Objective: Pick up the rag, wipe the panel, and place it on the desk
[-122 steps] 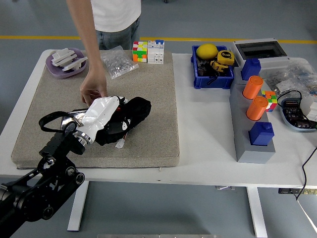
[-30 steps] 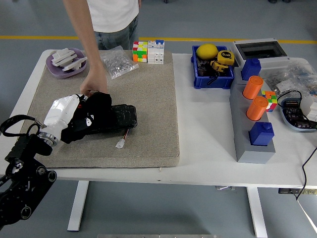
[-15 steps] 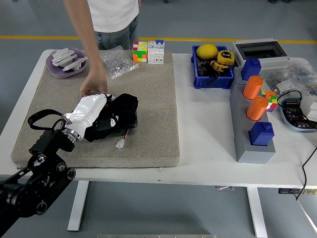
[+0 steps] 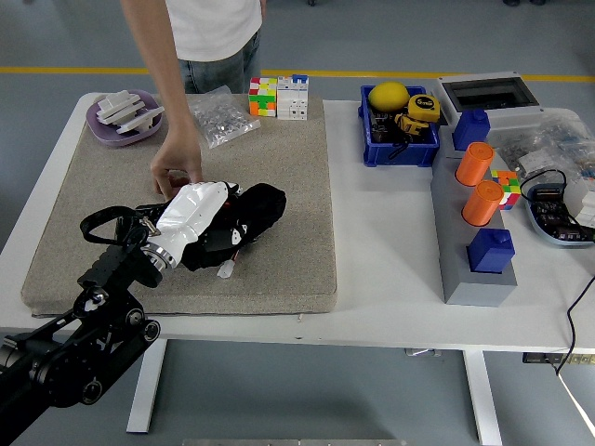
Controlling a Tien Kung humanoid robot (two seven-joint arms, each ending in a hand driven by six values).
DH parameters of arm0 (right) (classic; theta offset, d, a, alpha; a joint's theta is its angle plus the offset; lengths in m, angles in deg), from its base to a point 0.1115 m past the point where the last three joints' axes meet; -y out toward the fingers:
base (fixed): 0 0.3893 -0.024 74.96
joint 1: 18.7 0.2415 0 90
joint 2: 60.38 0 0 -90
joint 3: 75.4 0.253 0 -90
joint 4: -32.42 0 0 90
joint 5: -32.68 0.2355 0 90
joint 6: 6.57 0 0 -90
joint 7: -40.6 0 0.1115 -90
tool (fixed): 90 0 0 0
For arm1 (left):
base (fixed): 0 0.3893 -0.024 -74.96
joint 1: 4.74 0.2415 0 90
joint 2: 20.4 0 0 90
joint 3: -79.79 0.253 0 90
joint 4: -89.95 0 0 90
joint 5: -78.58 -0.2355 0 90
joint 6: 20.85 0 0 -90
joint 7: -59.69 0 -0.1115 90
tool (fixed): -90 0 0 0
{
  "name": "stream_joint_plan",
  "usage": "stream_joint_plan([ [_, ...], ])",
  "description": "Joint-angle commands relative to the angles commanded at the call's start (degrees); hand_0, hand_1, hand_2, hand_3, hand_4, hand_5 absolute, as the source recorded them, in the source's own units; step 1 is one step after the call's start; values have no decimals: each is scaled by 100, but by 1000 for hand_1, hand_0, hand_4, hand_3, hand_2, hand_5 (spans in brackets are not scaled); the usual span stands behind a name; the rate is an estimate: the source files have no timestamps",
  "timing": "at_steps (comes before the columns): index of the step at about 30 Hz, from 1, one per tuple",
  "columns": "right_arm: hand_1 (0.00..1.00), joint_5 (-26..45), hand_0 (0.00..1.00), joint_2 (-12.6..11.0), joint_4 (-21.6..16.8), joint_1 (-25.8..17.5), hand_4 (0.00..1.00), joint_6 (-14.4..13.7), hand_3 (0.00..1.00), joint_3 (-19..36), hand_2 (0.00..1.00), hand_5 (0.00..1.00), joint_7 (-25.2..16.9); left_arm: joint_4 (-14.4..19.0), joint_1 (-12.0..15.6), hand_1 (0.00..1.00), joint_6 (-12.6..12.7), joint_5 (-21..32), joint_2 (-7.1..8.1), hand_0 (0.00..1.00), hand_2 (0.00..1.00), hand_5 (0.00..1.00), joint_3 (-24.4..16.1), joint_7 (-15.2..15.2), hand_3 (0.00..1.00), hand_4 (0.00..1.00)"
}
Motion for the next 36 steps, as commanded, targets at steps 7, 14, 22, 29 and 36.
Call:
stream_joint_plan([
  [7,701,19,785,4,0,-30,981,-11,615,-49,691,470,19,-28,113,288,19,-19,18,233,532,2,-180,9,488,272],
  [14,700,156,785,14,0,-48,981,-21,614,-173,691,469,20,-17,250,288,21,-86,89,234,532,2,-451,15,488,277],
  [22,701,193,785,22,0,-60,982,-29,615,-202,691,468,20,-33,421,289,18,-155,206,238,533,2,-830,29,487,274],
  [29,700,186,785,22,0,-70,982,-34,614,-195,691,469,21,-67,561,291,10,-178,304,240,532,2,-1145,47,488,274],
  [36,700,217,785,24,0,-71,983,-34,614,-212,691,469,16,-58,689,292,8,-218,448,240,532,2,-1513,77,489,275],
])
